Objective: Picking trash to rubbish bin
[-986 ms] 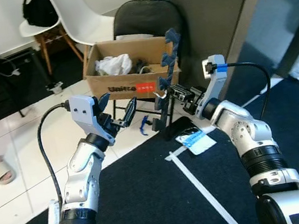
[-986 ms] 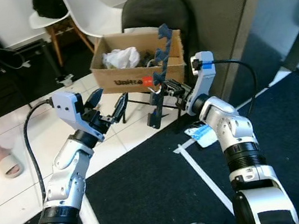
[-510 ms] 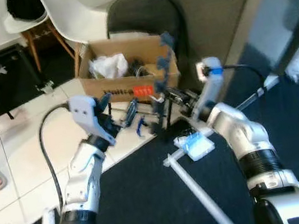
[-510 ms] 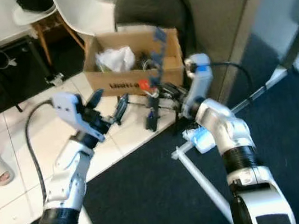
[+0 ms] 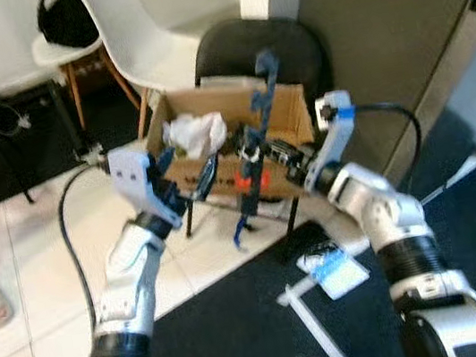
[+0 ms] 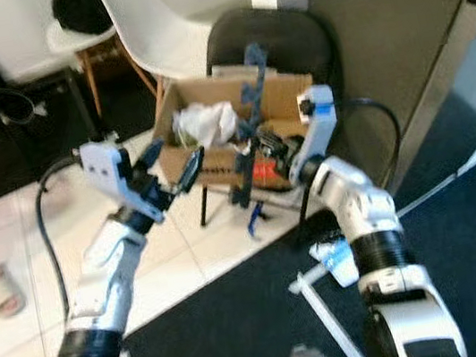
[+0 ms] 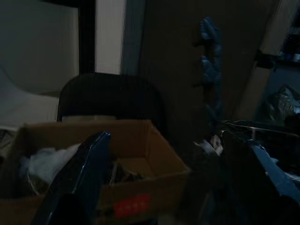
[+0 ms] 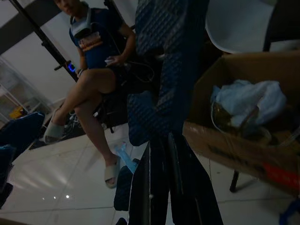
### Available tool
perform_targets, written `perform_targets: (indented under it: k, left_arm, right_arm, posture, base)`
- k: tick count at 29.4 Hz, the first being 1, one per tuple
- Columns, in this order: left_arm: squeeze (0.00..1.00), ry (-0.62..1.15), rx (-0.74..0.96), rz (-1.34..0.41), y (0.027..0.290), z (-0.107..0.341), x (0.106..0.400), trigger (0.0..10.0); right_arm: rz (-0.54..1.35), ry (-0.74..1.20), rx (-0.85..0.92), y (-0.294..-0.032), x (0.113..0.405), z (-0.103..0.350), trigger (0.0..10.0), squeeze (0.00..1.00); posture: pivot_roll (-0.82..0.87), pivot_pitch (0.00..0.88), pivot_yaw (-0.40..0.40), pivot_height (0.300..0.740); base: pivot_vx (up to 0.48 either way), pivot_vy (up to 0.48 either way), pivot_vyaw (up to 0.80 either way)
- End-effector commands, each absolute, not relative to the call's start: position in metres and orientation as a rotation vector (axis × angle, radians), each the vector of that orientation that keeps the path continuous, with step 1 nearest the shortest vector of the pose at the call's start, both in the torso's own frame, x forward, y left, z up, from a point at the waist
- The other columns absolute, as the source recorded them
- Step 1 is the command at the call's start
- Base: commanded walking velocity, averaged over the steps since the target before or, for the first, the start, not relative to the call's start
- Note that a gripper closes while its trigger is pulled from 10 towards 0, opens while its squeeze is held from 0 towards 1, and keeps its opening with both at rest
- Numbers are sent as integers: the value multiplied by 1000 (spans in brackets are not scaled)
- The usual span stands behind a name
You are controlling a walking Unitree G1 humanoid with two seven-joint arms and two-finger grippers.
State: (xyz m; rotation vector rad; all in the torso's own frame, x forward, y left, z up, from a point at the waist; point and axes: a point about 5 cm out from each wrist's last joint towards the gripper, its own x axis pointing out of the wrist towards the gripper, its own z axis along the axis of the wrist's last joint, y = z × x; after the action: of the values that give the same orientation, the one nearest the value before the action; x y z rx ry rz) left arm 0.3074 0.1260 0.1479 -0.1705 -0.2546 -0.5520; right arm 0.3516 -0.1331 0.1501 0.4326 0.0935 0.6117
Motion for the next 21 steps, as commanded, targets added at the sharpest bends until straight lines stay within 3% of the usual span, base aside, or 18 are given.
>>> perform_targets:
  k: [1, 7, 15, 21]
  left_arm:
    - [0, -251, -178, -543, 129, 146, 306, 10000]
    - [0, -250, -182, -542, 129, 145, 306, 10000]
    - [0, -250, -183, -546, 129, 145, 306, 10000]
    - [0, -253, -187, -545, 129, 145, 306, 10000]
  right_arm:
    - [617, 95, 436, -130, 352, 150, 10000, 0]
    - [612, 108, 418, -130, 352, 148, 10000, 0]
    - [604, 117, 412, -130, 352, 146, 10000, 0]
    - [608, 119, 401, -130, 352, 146, 10000, 0]
  posture:
    - [-40, 0, -19, 740]
    - [-38, 0, -19, 740]
    - [-39, 0, -20, 740]
    - [-39, 0, -20, 740]
  base:
    - [480, 0, 0]
    - [480, 0, 0]
    - [480, 0, -714]
    - [480, 0, 0]
